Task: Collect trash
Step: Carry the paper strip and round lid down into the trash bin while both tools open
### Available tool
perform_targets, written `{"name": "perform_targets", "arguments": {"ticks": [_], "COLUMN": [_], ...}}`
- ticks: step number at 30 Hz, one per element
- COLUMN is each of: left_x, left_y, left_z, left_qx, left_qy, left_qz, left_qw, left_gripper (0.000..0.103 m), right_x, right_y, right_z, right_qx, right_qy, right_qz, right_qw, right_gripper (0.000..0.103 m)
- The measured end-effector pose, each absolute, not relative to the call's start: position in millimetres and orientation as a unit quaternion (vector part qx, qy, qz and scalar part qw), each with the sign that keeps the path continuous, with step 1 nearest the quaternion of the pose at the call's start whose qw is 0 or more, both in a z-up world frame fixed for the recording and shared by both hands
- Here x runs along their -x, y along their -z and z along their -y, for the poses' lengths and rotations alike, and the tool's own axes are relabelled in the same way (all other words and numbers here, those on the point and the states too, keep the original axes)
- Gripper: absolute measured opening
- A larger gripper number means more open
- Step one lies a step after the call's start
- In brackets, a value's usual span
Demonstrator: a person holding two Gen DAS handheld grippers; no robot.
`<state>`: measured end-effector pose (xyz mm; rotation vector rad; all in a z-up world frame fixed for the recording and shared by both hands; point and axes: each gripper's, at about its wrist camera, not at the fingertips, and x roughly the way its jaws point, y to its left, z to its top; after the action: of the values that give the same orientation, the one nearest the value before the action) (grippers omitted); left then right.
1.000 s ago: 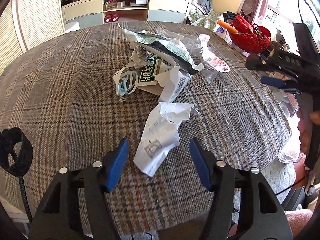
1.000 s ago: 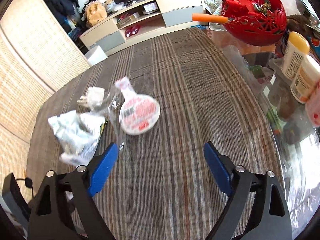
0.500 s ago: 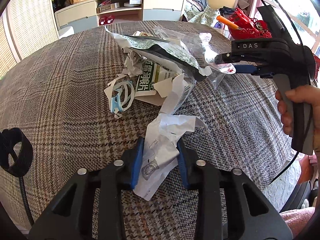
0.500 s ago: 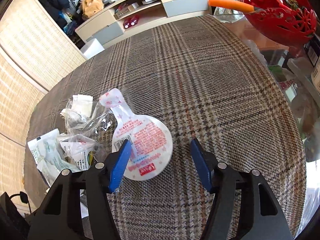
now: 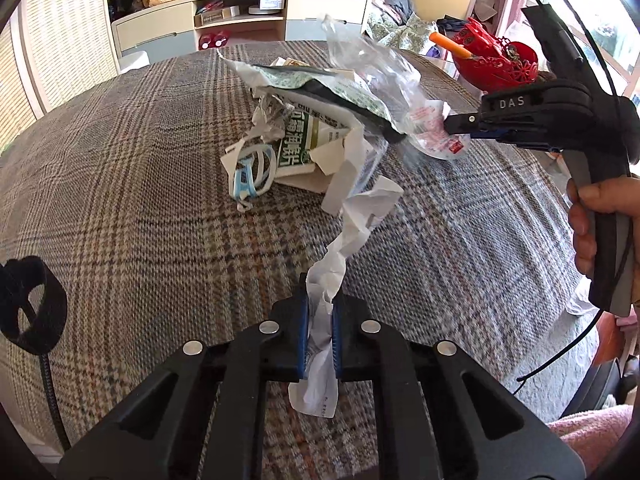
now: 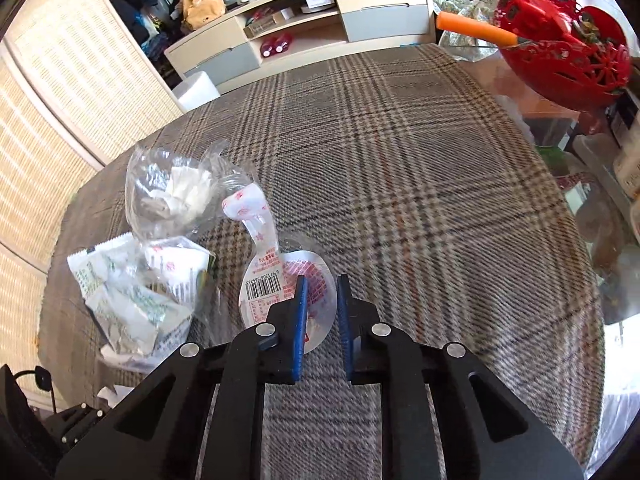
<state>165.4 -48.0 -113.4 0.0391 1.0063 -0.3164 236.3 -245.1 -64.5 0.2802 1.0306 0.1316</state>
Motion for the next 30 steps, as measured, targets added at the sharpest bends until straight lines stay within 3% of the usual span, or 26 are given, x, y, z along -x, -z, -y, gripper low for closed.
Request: {"name": "perform_targets", "arguments": {"ticks": [15, 30], "left_x": [-83.0, 2.3], "left_y": [110.5, 127.1], "left_z": [48.3, 46.1], "left_qx": [-0.002, 0.011], "left_qy": [0.162, 0.155], "left_qz": [-0.49, -0.505], "left_qw": [0.856, 0.849], "left_gripper": [0.007, 0.007], "right_x": [-107.0, -4.1], "right_y": [65.5, 86.9], "right_z": [292.7, 264.7], "right_qx": [-0.142, -0.137], "right_qy": [-0.064, -0.1], "right_qz": [-0.493, -0.495], "right_qw": [0.856, 0.852], "right_gripper": [0.014, 0.014]}}
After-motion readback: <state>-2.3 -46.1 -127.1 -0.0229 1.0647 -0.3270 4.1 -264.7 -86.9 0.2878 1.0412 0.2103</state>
